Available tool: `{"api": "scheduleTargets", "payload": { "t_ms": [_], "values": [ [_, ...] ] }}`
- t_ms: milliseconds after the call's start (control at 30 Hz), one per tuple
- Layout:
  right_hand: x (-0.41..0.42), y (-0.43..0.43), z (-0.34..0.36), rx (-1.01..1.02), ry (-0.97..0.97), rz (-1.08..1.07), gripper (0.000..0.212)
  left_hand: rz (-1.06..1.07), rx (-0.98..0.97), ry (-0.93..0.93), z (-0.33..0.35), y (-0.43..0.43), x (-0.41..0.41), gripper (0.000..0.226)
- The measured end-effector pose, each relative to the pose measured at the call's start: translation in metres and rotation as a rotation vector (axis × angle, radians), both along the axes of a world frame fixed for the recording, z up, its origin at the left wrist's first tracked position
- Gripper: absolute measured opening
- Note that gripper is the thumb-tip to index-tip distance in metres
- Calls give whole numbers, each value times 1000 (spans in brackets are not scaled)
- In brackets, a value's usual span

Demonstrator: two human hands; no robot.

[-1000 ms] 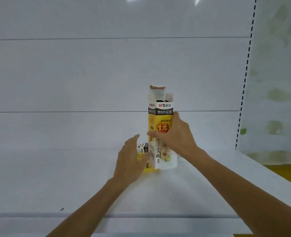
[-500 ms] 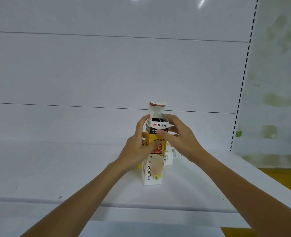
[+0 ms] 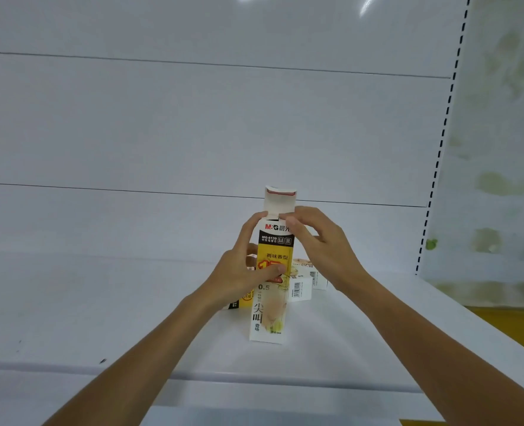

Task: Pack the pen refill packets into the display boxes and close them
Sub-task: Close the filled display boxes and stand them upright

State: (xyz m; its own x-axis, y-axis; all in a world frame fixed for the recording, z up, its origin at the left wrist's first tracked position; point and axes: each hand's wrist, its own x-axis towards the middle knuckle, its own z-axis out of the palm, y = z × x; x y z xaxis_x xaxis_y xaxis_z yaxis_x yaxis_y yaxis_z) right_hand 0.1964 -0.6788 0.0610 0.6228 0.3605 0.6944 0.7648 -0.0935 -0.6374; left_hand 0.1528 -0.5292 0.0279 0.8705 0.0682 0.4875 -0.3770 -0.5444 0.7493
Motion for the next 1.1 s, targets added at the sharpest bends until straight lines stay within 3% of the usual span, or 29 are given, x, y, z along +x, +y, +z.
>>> {"api": "scheduleTargets", "payload": {
  "t_ms": [233, 333, 467, 633, 800, 1100],
  "values": [
    [10, 8, 0, 63, 19, 22, 3, -47, -176, 30, -50, -3, -7, 68],
    [12, 9, 2, 159, 65, 65, 17, -51, -186, 35, -55, -2, -5, 63],
    [14, 5, 6, 63, 66, 59, 24, -57, -208, 32, -54, -2, -5, 65],
    [18, 4, 10, 30, 72, 40, 17, -62, -261, 60, -55, 1, -3, 65],
    [24, 4, 17, -4, 99, 14, 18, -53, -122, 160, -59, 2, -2, 61],
    [16, 8, 22, 21, 193, 224, 27, -29, -145, 194, -62, 3, 3, 55]
  ]
}}
